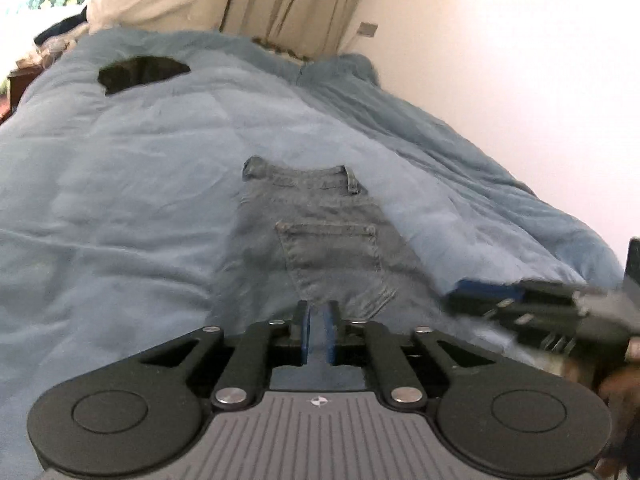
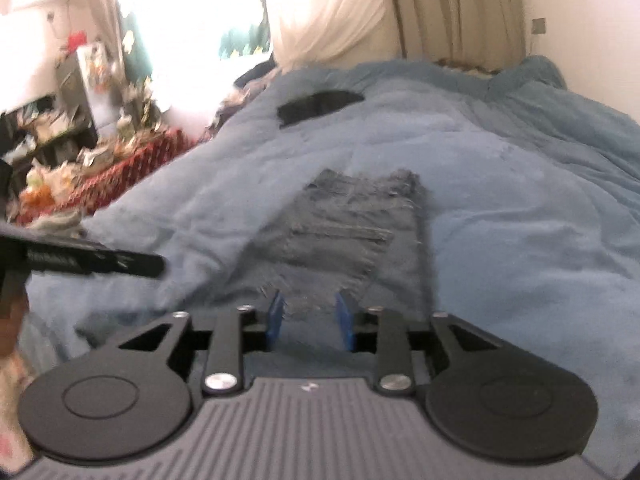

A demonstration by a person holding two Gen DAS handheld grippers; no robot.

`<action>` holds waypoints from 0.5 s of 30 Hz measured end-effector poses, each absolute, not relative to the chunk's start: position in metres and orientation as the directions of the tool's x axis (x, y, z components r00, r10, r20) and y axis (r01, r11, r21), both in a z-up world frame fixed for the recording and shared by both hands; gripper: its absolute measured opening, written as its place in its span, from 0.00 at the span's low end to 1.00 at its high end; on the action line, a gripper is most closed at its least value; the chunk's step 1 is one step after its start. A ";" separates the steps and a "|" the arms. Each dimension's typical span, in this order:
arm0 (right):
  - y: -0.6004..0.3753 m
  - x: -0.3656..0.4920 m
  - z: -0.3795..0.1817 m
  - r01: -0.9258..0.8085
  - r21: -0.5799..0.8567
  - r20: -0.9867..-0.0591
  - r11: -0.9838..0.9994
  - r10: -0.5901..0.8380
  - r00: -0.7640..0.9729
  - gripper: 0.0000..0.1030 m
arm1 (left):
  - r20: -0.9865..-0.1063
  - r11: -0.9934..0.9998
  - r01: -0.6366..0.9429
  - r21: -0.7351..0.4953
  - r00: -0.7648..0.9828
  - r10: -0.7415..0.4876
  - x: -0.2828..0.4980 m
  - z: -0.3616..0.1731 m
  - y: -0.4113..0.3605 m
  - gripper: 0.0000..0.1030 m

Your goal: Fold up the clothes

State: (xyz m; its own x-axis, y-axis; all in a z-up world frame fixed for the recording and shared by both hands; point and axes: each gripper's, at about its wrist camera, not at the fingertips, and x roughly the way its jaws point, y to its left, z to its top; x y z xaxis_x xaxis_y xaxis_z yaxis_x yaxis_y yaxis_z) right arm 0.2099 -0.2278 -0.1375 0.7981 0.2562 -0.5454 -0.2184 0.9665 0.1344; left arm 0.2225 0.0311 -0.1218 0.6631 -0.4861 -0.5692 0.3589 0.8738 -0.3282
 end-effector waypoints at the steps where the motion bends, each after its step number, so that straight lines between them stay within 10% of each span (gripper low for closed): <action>1: -0.221 0.213 -0.146 -0.194 0.127 -0.545 0.973 0.232 0.806 0.32 | -0.571 0.881 0.330 -0.339 0.672 -0.471 0.225 -0.129 0.021 0.11; 15: -0.177 0.185 -0.239 -0.121 -0.120 -0.539 0.985 0.038 0.842 0.31 | -0.583 0.941 0.295 -0.167 0.740 -0.335 0.196 -0.215 -0.023 0.12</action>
State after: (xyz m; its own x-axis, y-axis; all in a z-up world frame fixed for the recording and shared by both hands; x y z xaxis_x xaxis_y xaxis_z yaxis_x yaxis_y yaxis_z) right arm 0.1846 -0.1765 -0.2391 0.8417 0.0379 -0.5387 -0.1211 0.9854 -0.1198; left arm 0.1956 -0.0230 -0.2149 0.7400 -0.3353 -0.5831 0.2946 0.9409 -0.1671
